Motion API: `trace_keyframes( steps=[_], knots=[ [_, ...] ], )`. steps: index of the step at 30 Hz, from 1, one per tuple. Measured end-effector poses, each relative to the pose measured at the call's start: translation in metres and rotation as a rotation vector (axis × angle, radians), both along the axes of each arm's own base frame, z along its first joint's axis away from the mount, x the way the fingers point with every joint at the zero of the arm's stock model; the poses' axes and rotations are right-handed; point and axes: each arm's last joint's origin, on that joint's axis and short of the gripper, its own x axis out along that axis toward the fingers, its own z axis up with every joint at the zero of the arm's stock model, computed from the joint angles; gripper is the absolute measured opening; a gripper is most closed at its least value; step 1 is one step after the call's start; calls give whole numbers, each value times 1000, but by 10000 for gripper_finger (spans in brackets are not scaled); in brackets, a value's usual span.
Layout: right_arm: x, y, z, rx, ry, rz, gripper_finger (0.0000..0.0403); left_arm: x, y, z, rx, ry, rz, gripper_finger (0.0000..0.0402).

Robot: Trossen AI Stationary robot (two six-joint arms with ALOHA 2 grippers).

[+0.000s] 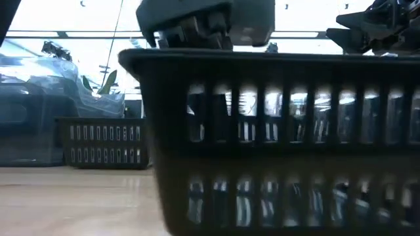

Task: Stack baskets by color
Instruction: Stack the bottom left black bin on the top black bin

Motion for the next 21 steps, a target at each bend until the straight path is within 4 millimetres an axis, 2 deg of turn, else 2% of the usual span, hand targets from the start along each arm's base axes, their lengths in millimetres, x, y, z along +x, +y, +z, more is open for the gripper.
trace_keyframes(
  steps=[2, 6, 11, 14, 17, 21],
  knots=[
    [0, 0, 0, 0, -1, 0, 165, -4, 2, 10, 2, 1, -3, 11],
    [0, 0, 0, 0, 0, 0, 165, -21, 9, 44, 29, 30, -21, 8],
    [0, 0, 0, 0, 0, 0, 165, -59, 26, 101, 54, 63, -32, 8],
    [0, 0, 0, 0, 0, 0, 165, -79, 38, 124, 110, 78, -11, 8],
    [0, 0, 0, 0, 0, 0, 165, -96, 54, 140, 190, 104, 14, 8],
    [0, 0, 0, 0, 0, 0, 165, -108, 79, 138, 222, 138, 48, 8]
  ],
)
